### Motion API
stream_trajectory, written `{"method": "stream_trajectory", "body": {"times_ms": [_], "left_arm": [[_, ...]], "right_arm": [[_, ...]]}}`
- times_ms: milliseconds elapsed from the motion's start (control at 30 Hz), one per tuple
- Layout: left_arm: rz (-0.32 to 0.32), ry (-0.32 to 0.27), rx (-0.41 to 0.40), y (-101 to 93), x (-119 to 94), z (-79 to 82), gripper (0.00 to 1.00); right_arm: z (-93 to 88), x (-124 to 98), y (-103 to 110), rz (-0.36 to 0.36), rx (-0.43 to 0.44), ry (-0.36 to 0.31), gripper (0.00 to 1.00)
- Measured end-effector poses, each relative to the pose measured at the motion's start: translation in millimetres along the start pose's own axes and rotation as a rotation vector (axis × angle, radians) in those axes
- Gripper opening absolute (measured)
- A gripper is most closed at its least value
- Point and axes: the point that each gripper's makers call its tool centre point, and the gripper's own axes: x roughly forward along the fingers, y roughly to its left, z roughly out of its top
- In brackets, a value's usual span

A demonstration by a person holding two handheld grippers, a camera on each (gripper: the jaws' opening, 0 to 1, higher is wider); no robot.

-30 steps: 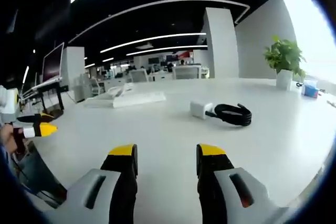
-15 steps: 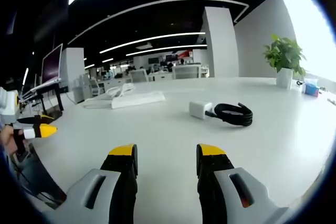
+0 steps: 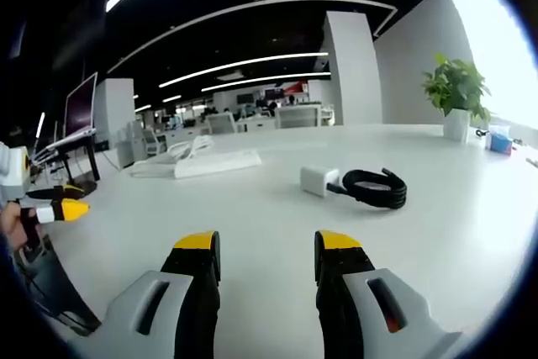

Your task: Straighten the power strip on the desk, plug the charger into it

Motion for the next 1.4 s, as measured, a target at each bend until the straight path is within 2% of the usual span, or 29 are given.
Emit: {"method": "stream_trajectory", "body": {"times_ms": [300,467,700,1033,1400], "left_arm": [[0.0,-0.013,-0.002,3.1,5,5.6,0.43],[0.001,-0.022,-0.003,5.0,8,9.2,0.43],[-0.009,-0.032,0.0,5.0,14,13.6,0.42],[-0.004,-0.063,0.018,7.7,33,24.5,0.41],[-0.013,-0.068,0.031,9.6,50,31.4,0.39]], "right_arm": [[11.0,8,-6,0.015,-0.009,-0.014,0.45],[17.8,14,-2,0.059,0.015,-0.027,0.43],[20.9,23,2,0.081,-0.015,-0.031,0.43],[32.8,38,2,0.099,-0.068,-0.057,0.43],[44.6,57,2,0.158,-0.081,-0.066,0.39]]}}
